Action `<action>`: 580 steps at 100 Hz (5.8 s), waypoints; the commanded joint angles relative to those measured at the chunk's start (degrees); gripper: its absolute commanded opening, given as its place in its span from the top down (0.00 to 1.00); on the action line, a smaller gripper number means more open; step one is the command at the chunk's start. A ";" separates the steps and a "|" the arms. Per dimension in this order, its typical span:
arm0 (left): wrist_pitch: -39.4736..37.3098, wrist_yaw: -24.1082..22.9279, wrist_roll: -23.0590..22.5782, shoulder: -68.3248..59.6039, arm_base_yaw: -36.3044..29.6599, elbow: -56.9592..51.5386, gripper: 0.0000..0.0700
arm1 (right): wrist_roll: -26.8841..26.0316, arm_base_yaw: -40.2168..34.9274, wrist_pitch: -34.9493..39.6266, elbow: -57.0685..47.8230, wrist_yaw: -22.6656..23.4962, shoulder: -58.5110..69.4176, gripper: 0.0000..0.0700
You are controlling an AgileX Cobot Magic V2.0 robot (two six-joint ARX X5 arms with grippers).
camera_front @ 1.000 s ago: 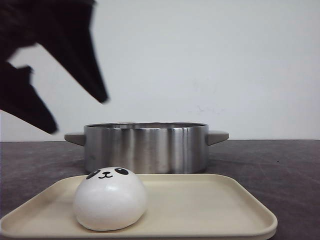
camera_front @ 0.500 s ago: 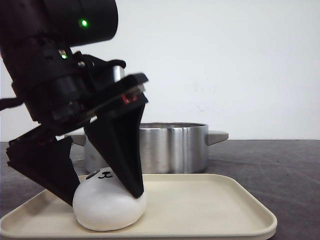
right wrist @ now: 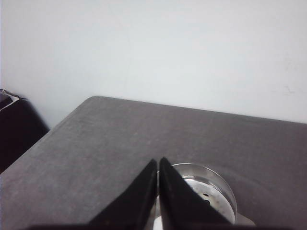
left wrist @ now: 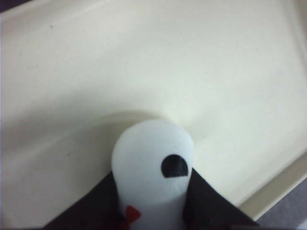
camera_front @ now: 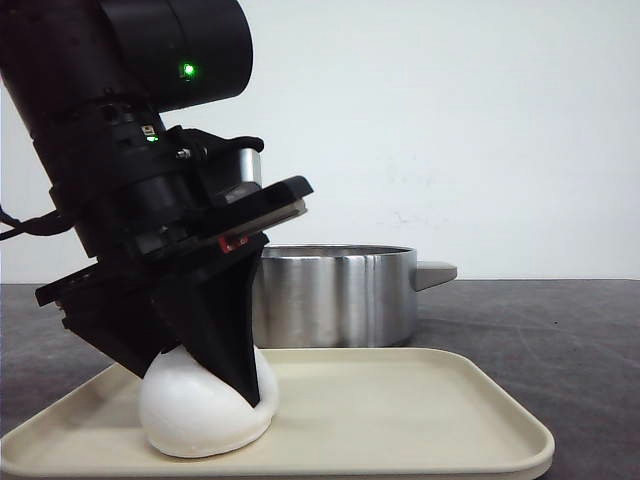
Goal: Steam buns
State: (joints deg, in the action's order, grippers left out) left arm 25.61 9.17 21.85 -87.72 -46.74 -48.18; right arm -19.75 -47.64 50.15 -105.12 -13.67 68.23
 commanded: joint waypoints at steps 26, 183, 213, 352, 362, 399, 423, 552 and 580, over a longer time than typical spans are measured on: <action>-0.61 -1.18 -4.85 7.15 -0.44 -11.96 0.99 | -0.33 -0.68 -0.13 -1.07 -0.15 0.55 1.00; -4.28 -7.32 -11.74 6.43 8.48 -22.80 1.00 | 2.64 -0.68 3.76 4.22 -9.16 1.31 0.99; 1.49 -11.93 -11.52 28.96 8.50 -22.71 1.00 | 5.62 -5.35 -25.38 32.74 -8.28 -6.38 0.99; 22.82 -26.58 -9.11 54.05 9.33 -22.69 1.00 | 8.63 -7.96 -48.83 51.87 -4.52 -13.64 0.99; 22.82 -26.58 -9.11 54.05 9.33 -22.69 1.00 | 8.44 -5.66 -46.62 52.41 -5.95 -15.72 0.99; 22.82 -26.58 -9.11 54.07 9.33 -22.69 1.00 | 15.98 17.81 -57.59 74.99 10.19 -35.04 0.99; 22.82 -26.58 -9.11 54.10 9.33 -22.69 1.00 | 15.91 30.93 -61.29 92.17 12.66 -50.47 0.99; 22.82 -26.58 -9.11 54.10 9.33 -22.69 1.00 | 12.70 39.15 -41.11 104.41 3.26 -68.02 0.99; 22.82 -26.58 -9.11 54.10 9.33 -22.69 1.00 | 12.70 39.15 -41.11 104.41 3.26 -68.02 0.99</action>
State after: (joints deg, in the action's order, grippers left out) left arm 49.08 -17.10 12.82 -33.30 -37.15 -70.02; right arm -6.44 -8.51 9.15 -0.84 -10.28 0.14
